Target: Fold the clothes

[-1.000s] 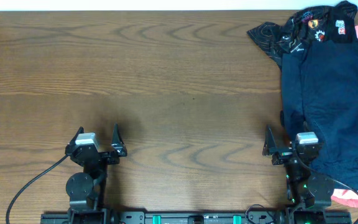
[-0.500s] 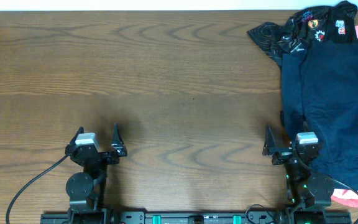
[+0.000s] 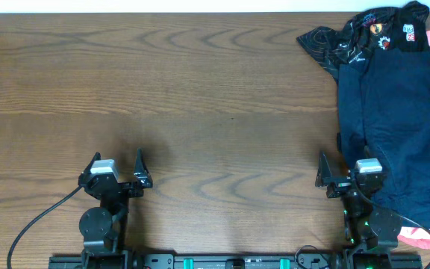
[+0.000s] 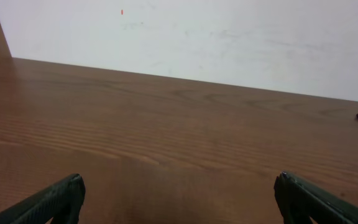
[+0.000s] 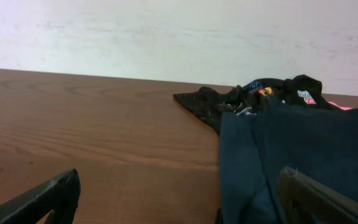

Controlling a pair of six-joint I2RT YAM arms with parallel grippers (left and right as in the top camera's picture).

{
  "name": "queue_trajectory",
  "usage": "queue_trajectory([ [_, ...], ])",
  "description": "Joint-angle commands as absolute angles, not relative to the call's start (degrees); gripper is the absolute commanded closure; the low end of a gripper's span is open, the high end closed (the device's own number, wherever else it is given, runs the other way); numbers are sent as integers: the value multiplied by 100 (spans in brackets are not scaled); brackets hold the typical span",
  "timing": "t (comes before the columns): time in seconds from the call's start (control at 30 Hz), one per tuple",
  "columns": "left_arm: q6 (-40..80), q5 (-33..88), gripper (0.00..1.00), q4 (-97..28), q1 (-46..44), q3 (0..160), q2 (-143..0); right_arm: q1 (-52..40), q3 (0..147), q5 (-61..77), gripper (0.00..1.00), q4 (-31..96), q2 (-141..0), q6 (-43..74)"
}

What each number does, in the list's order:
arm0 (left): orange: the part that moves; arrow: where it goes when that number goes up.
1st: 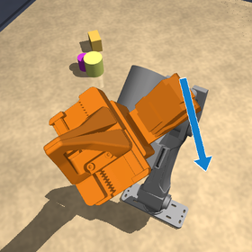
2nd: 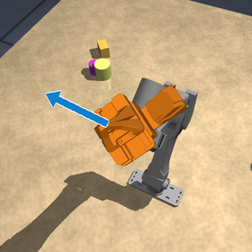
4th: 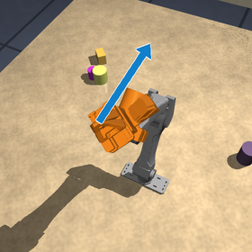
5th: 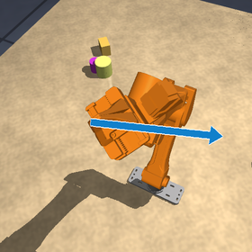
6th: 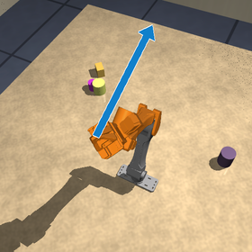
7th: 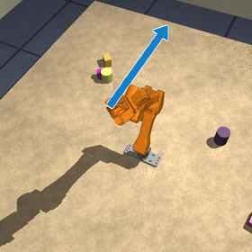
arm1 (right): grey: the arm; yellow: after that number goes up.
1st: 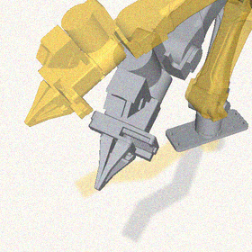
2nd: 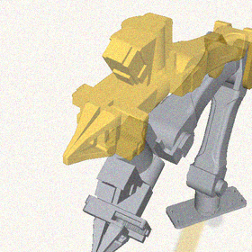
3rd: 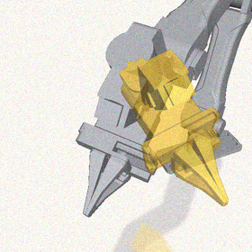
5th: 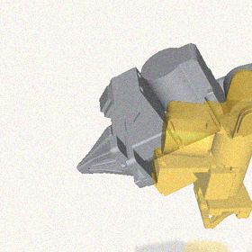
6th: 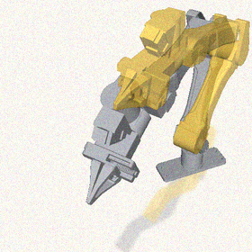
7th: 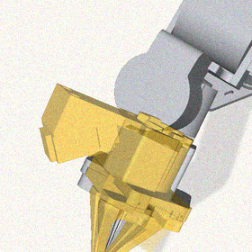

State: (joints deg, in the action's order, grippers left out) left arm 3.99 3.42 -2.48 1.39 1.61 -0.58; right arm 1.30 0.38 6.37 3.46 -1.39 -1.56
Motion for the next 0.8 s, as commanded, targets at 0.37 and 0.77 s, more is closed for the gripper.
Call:
queue_trajectory([
  [0.37,279,296,2,-362,126,23,-23,69,32,598,1,370,-152,-224],
  [0.77,283,298,2,-351,126,23,-23,69,32,644,1,377,-152,27],
])
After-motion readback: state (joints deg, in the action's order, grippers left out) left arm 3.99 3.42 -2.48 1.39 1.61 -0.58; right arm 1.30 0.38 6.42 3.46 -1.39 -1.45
